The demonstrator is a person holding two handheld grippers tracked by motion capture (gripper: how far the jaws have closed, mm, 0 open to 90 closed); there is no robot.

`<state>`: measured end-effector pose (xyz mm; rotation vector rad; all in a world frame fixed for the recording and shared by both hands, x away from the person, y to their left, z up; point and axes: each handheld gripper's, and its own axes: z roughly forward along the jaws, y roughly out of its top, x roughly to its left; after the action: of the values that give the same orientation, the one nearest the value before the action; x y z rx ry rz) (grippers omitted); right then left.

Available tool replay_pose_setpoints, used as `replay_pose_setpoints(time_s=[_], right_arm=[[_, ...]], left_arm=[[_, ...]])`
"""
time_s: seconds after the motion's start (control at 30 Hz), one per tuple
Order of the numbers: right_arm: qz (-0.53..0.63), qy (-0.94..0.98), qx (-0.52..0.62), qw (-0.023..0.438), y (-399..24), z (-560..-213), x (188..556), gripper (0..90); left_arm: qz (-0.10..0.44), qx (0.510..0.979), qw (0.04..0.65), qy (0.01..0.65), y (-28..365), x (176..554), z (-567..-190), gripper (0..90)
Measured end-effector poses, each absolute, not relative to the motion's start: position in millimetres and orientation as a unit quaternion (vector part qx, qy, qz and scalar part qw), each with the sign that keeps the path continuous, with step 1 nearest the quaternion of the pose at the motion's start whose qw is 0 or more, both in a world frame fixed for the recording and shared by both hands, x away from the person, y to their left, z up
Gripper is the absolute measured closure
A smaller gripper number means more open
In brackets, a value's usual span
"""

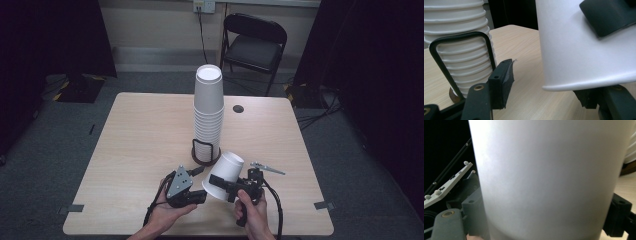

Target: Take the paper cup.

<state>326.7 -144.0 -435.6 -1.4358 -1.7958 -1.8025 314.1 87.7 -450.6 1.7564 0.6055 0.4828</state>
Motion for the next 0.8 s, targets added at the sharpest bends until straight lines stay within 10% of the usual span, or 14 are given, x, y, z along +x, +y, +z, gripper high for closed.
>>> replay_pose_setpoints(time_s=[0.47,0.8], right_arm=[[-0.611,-0.574,-0.514,0.181,-138,-444,326,14.1],[-0.604,-0.588,-0.509,0.173,-131,-444,324,12.3]], left_arm=[[0.23,0.751,0.57,0.241,85,313,-454,51.3],[0.235,0.751,0.579,0.214,85,312,-453,76.1]])
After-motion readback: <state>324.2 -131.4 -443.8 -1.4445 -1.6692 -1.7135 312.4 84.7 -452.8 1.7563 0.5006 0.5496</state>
